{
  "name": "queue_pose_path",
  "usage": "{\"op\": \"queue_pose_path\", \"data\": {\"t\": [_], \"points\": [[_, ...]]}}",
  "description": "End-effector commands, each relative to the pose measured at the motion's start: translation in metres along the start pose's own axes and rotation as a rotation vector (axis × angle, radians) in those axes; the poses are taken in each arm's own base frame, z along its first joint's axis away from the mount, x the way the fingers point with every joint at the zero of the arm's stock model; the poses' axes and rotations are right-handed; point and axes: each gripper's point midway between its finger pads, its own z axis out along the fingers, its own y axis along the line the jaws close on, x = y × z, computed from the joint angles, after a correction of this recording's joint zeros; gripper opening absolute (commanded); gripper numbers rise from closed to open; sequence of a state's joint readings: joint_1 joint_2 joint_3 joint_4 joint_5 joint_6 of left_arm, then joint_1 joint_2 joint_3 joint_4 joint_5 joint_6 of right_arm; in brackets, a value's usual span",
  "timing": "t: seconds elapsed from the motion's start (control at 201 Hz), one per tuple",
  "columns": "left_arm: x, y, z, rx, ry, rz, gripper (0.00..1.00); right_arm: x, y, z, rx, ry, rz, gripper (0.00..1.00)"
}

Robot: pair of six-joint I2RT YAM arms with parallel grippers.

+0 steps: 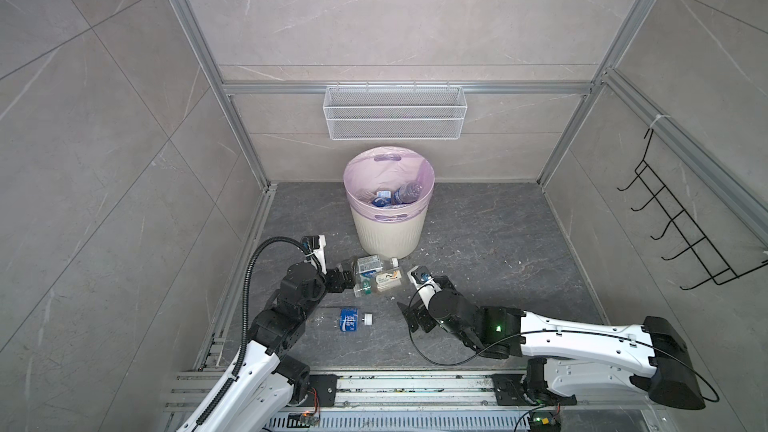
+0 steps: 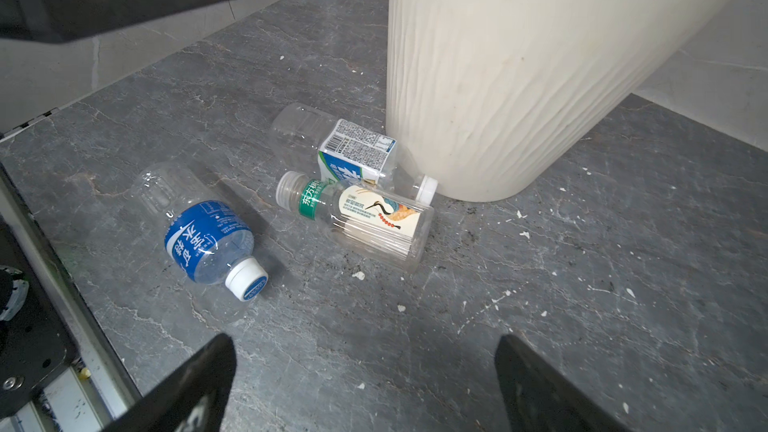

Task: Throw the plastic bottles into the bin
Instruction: 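Draw the left gripper back while the right gripper reaches toward the water bottle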

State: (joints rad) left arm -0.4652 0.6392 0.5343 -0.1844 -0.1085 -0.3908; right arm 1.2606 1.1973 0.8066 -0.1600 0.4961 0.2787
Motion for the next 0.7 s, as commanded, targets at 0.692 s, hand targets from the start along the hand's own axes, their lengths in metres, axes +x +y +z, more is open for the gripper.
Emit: {"op": "queue_pose_path", "data": {"t": [0.692], "points": [[0.008,0.017,0.006,-0.039,-0.121,0.047,1.00,0.010,0.040,0.024,-0.043,0.058,-0.086,1.00]]}}
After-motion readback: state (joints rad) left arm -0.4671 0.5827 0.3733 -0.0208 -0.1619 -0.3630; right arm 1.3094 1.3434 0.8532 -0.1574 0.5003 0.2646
